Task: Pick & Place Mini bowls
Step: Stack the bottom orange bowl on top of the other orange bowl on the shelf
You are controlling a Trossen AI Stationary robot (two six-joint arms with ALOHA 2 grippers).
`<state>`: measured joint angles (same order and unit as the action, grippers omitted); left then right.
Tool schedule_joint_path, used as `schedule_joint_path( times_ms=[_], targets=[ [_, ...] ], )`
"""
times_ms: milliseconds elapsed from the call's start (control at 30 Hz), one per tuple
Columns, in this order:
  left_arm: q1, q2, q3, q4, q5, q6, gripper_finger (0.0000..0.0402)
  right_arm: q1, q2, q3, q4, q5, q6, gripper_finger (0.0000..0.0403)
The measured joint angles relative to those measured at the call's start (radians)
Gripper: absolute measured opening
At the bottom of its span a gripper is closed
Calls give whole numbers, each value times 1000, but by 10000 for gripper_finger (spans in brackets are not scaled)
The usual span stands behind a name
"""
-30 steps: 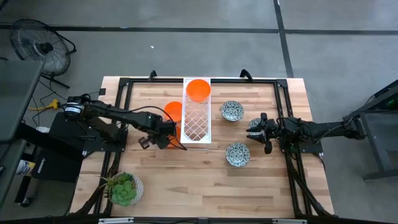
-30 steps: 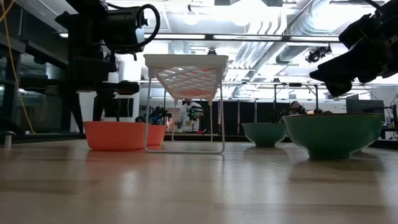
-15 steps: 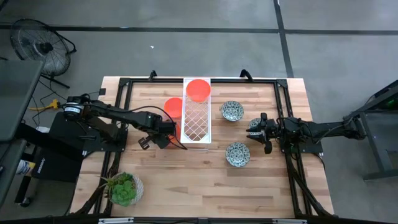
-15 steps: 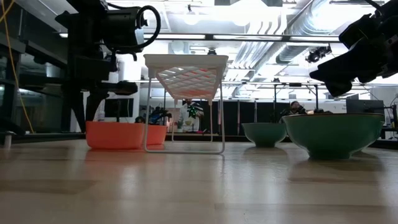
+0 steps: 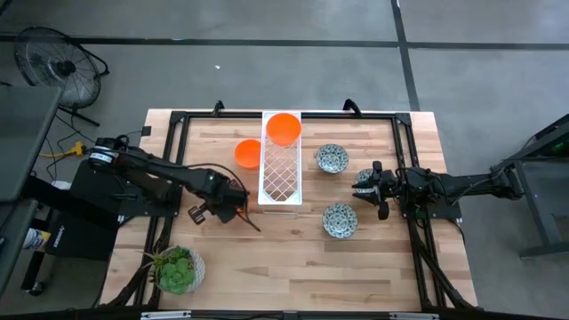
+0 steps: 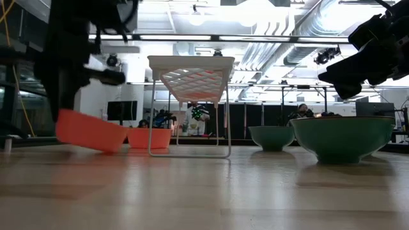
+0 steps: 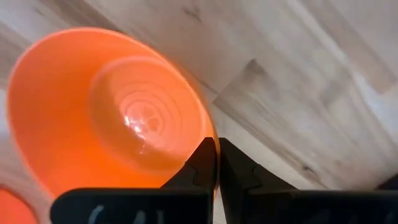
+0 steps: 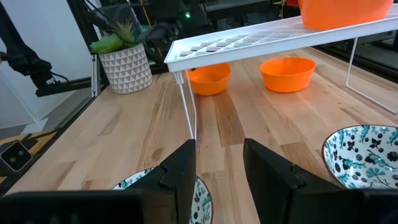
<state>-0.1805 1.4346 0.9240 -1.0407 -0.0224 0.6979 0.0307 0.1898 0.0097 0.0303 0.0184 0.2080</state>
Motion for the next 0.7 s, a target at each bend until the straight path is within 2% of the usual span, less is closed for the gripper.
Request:
schedule_joint_path(
  times_ms=[267, 500, 700],
  targets=[
    [-70, -61, 176, -153, -101, -78, 0, 0, 0, 0, 1, 0, 0, 122],
    [-78, -71, 361, -346, -195, -129, 0, 0, 0, 0, 2, 0, 0, 122],
    [-77, -72, 477, -400, -220, -130, 0, 0, 0, 0, 3, 0, 0, 122]
  ],
)
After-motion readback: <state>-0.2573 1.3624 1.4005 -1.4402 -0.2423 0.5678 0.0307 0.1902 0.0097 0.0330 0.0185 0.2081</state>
